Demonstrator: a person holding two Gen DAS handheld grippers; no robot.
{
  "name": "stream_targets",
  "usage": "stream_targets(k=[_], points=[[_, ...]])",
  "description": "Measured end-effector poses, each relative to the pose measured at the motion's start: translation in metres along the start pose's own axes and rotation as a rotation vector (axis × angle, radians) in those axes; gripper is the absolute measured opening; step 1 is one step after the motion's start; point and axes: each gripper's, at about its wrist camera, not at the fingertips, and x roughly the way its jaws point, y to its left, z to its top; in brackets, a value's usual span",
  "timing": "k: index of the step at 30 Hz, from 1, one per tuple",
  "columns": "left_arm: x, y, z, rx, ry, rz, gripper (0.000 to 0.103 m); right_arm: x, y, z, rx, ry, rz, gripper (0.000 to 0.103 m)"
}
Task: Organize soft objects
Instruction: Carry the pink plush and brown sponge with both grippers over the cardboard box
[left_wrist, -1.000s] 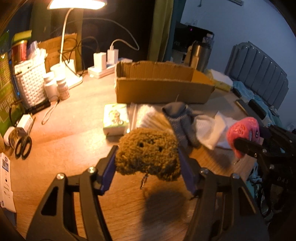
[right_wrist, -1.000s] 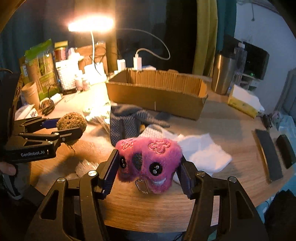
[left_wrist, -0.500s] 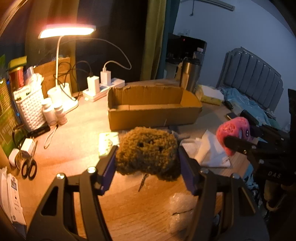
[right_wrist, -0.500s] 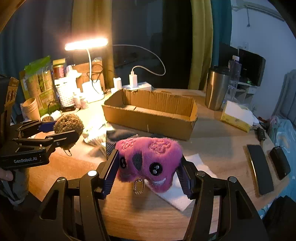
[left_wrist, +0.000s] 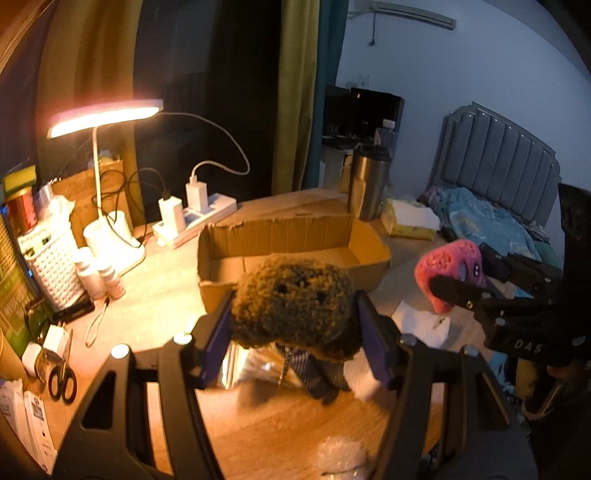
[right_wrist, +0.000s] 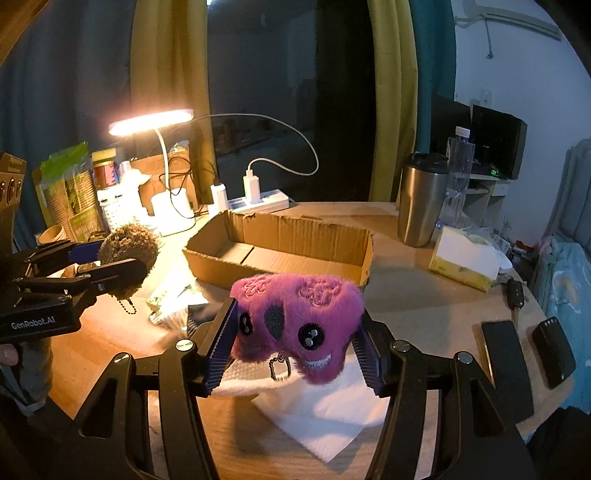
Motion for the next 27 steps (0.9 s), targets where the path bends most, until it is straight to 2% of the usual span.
stream_targets(k=[12, 27], points=[[0.021, -0.013, 0.030, 0.009, -0.022, 0.008, 0.064, 0.014, -0.029, 0.022, 0.024, -0.030, 0.015, 0.062], [0.071, -0.018, 0.052, 0.003, 0.001, 0.012, 0.064, 0.049, -0.052, 0.037, 0.049, -0.027, 0.039, 0.062]])
